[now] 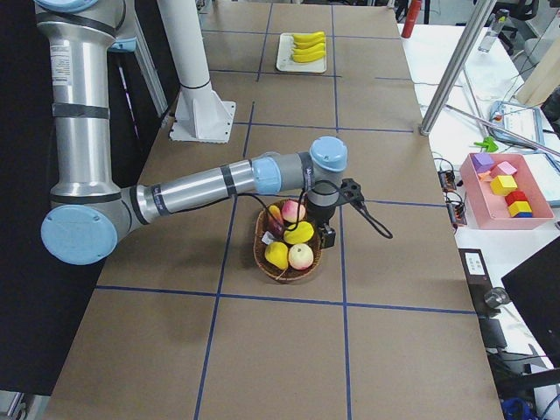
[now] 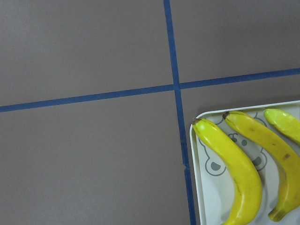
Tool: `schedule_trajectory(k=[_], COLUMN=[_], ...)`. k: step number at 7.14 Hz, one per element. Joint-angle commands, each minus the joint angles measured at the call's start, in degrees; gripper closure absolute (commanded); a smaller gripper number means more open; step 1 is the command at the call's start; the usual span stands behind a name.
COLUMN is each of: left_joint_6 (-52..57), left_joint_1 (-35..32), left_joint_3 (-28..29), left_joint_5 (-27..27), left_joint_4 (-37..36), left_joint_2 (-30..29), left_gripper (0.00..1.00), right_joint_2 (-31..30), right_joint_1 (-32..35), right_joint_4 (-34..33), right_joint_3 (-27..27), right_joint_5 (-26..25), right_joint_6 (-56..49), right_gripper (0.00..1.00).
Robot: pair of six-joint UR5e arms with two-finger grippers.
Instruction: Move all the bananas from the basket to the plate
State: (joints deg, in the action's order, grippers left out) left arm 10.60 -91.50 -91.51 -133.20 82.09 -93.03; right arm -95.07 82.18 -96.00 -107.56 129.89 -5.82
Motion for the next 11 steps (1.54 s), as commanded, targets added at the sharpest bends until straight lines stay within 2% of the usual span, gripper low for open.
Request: schedule_trajectory(k=[1, 5, 7, 11], left_joint_6=[0.04, -0.05, 0.12, 0.12], left_joint_1=[-0.17, 0.1, 0.01, 0.1], left_joint_3=[0.72, -0.86, -1.12, -1.39], left_joint_5=[0.05, -0.04, 0.4, 0.31], left_joint_4=[0.7, 0.53, 0.62, 0.7], left_joint_2=[0.13, 0.65, 2.06, 2.42], left_gripper=[0.0, 0.0, 0.0, 0.0], right_joint_2=[-2.75, -2.75, -5.47, -5.65], right_joint_1=[2.55, 2.55, 2.64, 2.64], right_joint_4=[0.11, 0.37, 5.19, 5.3], right_joint_3=[-0.36, -0.19, -0.1, 0.16], right_joint_5=[0.71, 1.07, 0.98, 1.16], right_joint_6=[0.63, 3.08, 3.54, 3.45], right_gripper=[0.01, 0.01, 0.01, 0.01])
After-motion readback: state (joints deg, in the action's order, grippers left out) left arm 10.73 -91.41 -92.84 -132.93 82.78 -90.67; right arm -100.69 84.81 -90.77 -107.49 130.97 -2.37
